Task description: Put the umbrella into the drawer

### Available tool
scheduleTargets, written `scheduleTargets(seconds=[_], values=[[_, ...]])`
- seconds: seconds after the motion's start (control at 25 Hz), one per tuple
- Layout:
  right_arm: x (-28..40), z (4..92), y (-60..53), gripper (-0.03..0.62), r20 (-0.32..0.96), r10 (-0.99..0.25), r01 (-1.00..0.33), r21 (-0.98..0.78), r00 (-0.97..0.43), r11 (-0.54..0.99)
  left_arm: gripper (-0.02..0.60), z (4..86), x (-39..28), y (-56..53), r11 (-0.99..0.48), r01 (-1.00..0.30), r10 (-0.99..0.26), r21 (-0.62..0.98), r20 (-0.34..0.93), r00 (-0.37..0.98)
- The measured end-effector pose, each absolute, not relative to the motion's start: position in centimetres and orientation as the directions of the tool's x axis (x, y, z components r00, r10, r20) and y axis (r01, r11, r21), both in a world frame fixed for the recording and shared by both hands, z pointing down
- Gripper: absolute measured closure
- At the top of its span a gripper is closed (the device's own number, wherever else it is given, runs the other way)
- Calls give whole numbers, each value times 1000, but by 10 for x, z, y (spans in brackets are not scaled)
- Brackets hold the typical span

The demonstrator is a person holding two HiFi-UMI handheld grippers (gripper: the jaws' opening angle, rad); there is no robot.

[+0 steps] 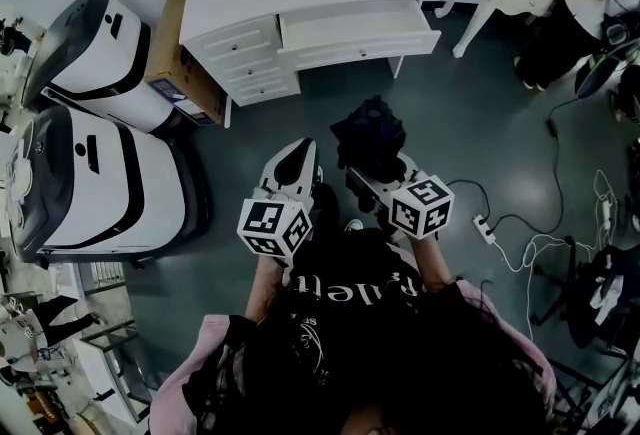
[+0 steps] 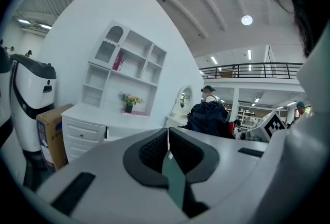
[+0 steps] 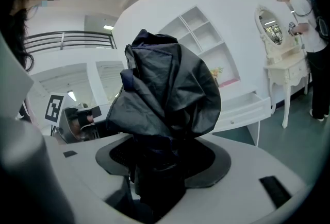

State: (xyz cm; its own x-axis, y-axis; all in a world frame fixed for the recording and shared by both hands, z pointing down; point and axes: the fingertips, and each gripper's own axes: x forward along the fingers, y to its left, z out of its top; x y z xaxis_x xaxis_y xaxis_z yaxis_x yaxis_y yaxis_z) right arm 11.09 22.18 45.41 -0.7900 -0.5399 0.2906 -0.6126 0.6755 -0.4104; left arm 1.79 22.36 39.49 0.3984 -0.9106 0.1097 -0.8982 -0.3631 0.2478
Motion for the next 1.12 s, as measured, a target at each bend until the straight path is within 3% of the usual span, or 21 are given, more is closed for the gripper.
scheduleTargets(seconds=[0.56,1.12], values=[[89,471,147,318,330,-557,-647,-416,-762,639,560,409,14,142,-445,-861,-863,246,137,485],[15,471,-14,318,392,-582,-702,-407,-712,584,561,403,-71,-37,-470,-839,-845,274,135,517]])
